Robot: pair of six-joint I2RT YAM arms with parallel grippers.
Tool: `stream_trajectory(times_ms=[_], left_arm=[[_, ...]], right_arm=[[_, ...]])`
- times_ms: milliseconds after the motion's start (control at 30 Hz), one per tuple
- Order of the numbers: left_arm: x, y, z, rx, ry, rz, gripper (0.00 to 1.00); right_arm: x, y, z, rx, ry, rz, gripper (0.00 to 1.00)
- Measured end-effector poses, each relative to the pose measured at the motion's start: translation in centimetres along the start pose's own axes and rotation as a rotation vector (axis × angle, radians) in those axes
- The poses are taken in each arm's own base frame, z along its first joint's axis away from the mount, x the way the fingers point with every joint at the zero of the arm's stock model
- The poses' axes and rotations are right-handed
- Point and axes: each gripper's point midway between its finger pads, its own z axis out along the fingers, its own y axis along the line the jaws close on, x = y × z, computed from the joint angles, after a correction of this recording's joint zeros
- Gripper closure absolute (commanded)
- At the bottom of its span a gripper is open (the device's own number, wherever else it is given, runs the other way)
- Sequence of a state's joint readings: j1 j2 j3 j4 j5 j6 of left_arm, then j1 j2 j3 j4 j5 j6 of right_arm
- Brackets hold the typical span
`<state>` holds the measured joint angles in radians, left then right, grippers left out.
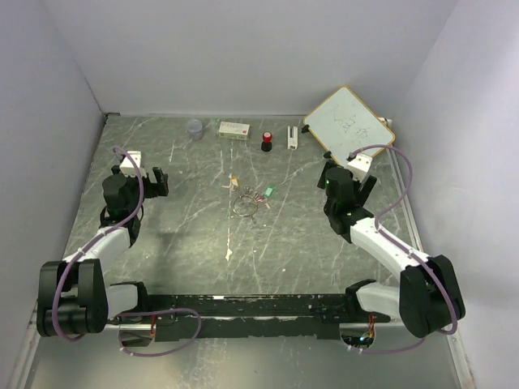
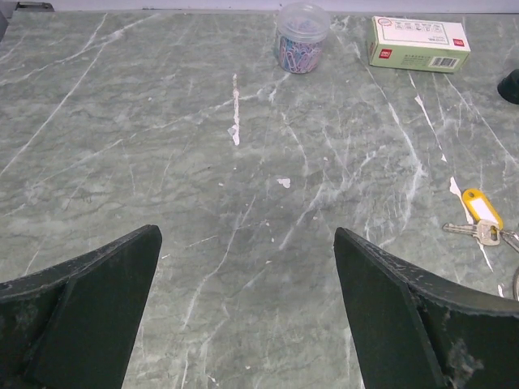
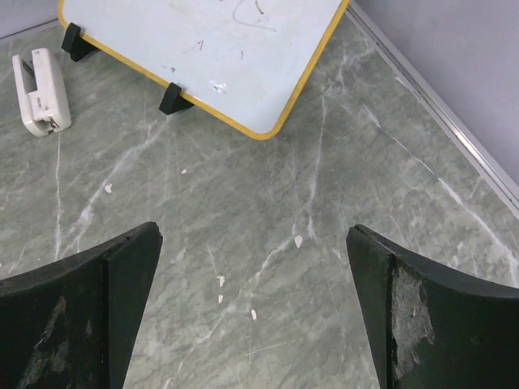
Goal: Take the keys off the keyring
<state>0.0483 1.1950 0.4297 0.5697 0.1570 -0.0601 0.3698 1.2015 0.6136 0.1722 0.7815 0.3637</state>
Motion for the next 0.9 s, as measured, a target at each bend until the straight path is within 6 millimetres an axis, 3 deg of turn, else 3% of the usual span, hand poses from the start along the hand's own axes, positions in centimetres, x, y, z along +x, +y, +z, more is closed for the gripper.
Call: stream_trajectory(times_ms=[733,900], left_arm=[[1.4,0.1,0.2,0.000,0.046,-0.008,0.00],[1.4,-0.1,0.2,0.006,0.046,-0.014,0.01]], right_arm=[[-0.2,1.2,-1.0,-0.109,-0.005,0.011,0.00],[0.8,3.0,-1.3,-0.198,0.032,-0.025,0.06]])
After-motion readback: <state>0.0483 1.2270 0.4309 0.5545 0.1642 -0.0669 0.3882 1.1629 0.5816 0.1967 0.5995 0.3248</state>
